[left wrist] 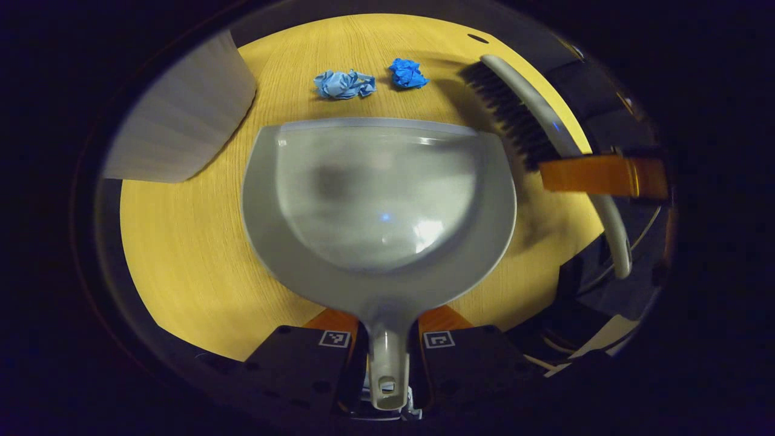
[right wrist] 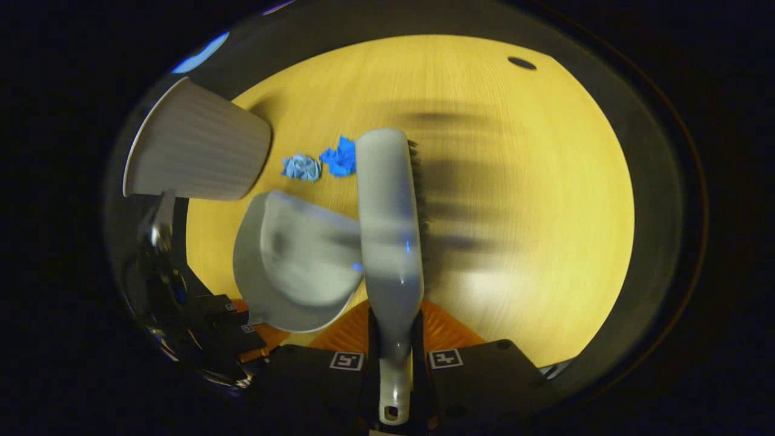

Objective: Pick up the small broom and dustpan from the desktop, sweep the trash into the dustpan with the broom, and then empty the trash into the garbage bin.

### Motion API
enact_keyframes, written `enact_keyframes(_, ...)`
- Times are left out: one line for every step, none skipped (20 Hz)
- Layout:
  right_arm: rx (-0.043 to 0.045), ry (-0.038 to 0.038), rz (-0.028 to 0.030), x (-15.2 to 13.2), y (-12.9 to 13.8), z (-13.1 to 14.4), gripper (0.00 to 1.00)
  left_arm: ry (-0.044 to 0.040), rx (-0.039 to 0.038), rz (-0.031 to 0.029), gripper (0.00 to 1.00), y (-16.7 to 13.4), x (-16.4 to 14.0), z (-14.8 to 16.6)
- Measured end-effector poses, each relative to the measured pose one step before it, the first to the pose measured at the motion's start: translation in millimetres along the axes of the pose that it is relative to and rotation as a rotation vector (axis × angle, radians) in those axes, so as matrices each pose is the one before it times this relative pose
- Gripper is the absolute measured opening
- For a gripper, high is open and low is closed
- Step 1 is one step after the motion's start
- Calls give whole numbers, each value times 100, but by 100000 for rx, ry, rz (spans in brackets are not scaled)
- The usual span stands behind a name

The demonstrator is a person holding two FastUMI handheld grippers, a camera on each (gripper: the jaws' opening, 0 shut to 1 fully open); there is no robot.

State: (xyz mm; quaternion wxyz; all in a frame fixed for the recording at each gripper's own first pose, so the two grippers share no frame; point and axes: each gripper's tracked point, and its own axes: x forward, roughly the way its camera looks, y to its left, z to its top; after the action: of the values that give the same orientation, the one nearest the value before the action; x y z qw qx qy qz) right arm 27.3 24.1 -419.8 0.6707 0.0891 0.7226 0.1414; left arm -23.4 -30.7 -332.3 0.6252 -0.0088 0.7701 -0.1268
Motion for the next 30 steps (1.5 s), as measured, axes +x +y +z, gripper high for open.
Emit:
enact_keyframes(-4164, -2581, -1513, 174, -589, 1991, 24, -389, 2509, 1454, 27, 621, 40, -170)
enact_keyframes(-4305, -1098, -1898, 297, -447, 1584, 24, -316, 2241, 1315, 28, 591, 82, -128)
enact_keyframes(-5240, -872, -1704, 425, -425, 1417, 24, 86, 1772, 295, 27, 373, 16, -151)
enact_keyframes(-6510, -540, -1670, 1129, -146, 1477, 25, 65, 1242, 228, 28, 314, 27, -255)
enact_keyframes(-8060, -1003, -1956, 828, -272, 1521, 24, -70, 1206, -50, 28, 236, 38, -80)
enact_keyframes(-8148, 25, -2592, 772, -189, 1269, 24, -47, 1362, 144, 28, 301, 41, -63)
enact_keyframes(-7309, 620, -2005, 750, -147, 1115, 24, 189, 1340, 600, 28, 368, 121, -98)
enact_keyframes(-5768, 139, -1908, 432, -283, 1066, 24, -67, 1266, 256, 27, 266, 51, -137)
enact_keyframes(-4782, 2104, -1073, 596, 139, 752, 24, 534, 1354, 313, 27, 212, 115, -120)
enact_keyframes(-4284, 1868, -273, 589, 356, 580, 24, 319, 1493, 394, 29, 193, -141, -261)
enact_keyframes(-6044, 1877, -1731, 874, 235, 192, 24, -9, 980, 354, 29, 178, 62, -60)
enact_keyframes(-5185, 2753, -1610, 592, 92, 175, 24, 79, 658, 74, 29, 147, 126, -140)
enact_keyframes(-3575, 2499, 1437, 280, 872, 238, 24, 342, 156, 389, 27, 94, 101, -158)
enact_keyframes(-2061, 3072, 3380, 173, 1089, 7, 24, 411, 413, 332, 27, 54, -11, -242)
enact_keyframes(-3050, 2082, 3020, -94, 1225, -109, 24, -881, 878, 187, 27, 42, -54, 84)
enact_keyframes(-3783, 2286, 3866, -23, 1213, -274, 24, 813, 521, 91, 27, 138, 271, -11)
enact_keyframes(-4291, 2696, 3426, 50, 1195, -641, 24, -512, 507, -65, 27, 36, -158, 54)
enact_keyframes(-4193, 2351, 3377, -23, 1143, -552, 24, 511, 371, 92, 27, 132, 130, -192)
enact_keyframes(-4217, 2306, 3564, -122, 1582, -494, 24, -279, 338, 4, 27, 68, -91, -14)
enact_keyframes(-4073, 938, 3492, 101, 1207, -358, 24, -62, 223, -172, 27, -139, 159, 41)
enact_keyframes(-3120, 2280, 4430, 47, 1316, -655, 24, -409, 664, -135, 28, 25, 96, -44)
enact_keyframes(-1500, 1578, 5922, 38, 1135, -573, 24, -109, 767, 8, 28, 114, 14, -144)
enact_keyframes(29, 502, 6226, 129, 490, -585, 25, -109, 1006, 44, 27, 26, 62, 23)
enact_keyframes(825, 766, 6634, 190, 1086, -359, 24, 248, 1290, 204, 28, 227, 35, -100)
enact_keyframes(529, 1023, 5665, 6, 37, -761, 24, -235, 1068, 71, 28, 88, 34, 43)
enact_keyframes(-8, 315, 3548, -326, -223, 86, 25, 483, 852, 38, 27, 52, 8, -84)
enact_keyframes(1699, -961, 2372, 144, 327, 59, 25, -49, 707, 608, 27, 108, -77, 33)
enact_keyframes(2377, -3701, 2488, -328, 37, 195, 25, -654, -648, 730, 29, 44, 67, 75)
enact_keyframes(3495, -4167, 4199, -230, 384, -162, 25, -1428, -1410, 67, 29, -268, 58, 154)
enact_keyframes(4470, -4935, 3827, -718, 13, -12, 25, -2204, -1483, 182, 27, -36, 83, 307)
